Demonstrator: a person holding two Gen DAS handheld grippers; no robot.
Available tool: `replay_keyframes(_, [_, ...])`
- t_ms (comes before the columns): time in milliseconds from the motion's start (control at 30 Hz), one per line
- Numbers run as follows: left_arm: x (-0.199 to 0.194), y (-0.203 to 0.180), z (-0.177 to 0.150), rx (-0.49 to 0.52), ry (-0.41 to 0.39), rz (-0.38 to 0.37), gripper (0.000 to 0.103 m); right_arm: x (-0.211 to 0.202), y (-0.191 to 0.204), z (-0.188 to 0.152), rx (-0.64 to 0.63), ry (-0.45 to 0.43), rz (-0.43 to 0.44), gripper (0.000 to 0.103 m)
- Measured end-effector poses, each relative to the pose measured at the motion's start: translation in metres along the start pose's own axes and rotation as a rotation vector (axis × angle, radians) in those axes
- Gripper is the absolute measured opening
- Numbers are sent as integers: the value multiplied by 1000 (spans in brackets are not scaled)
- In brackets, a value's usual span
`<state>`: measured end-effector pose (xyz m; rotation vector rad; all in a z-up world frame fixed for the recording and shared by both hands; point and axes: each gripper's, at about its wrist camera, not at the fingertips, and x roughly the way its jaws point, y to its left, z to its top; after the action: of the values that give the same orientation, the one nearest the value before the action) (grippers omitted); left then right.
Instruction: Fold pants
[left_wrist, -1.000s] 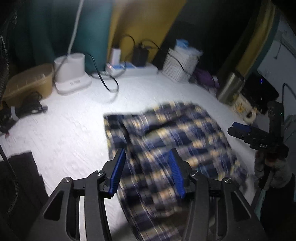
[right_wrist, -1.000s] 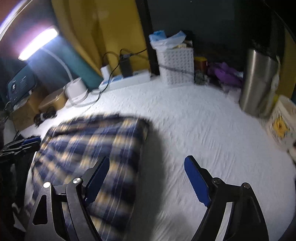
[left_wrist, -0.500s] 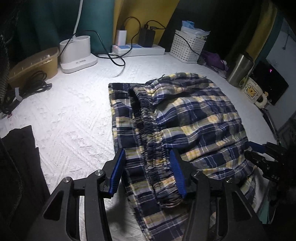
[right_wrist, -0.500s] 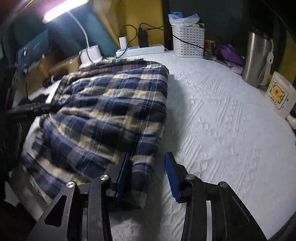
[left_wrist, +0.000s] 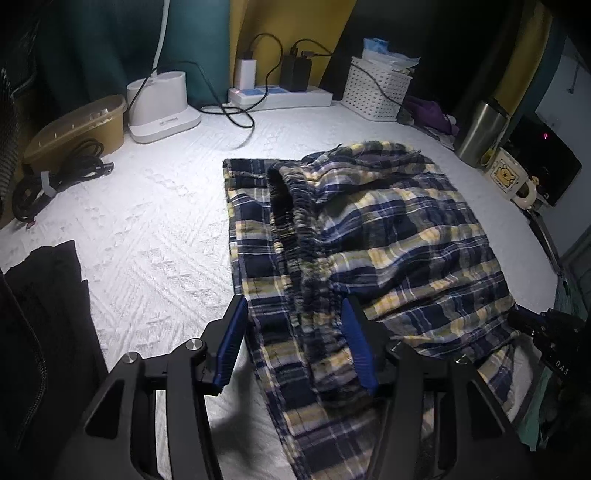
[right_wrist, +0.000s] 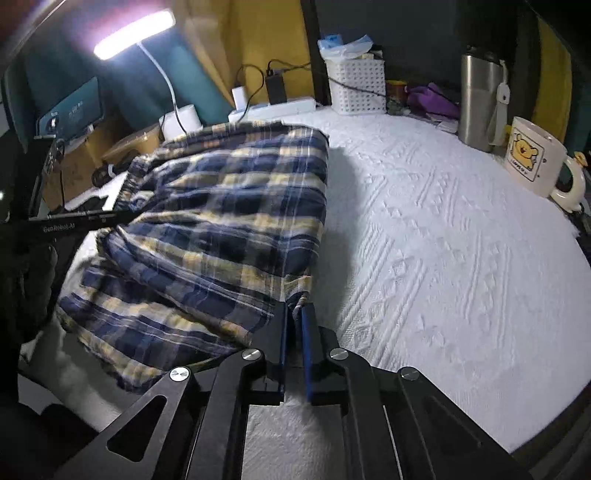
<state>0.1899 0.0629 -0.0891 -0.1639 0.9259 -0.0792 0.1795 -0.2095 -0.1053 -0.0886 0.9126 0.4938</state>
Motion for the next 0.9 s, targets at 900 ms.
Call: replay_keyframes(900, [-1, 4, -12, -25, 24, -29, 54, -11, -8, 1, 89, -19, -30, 11])
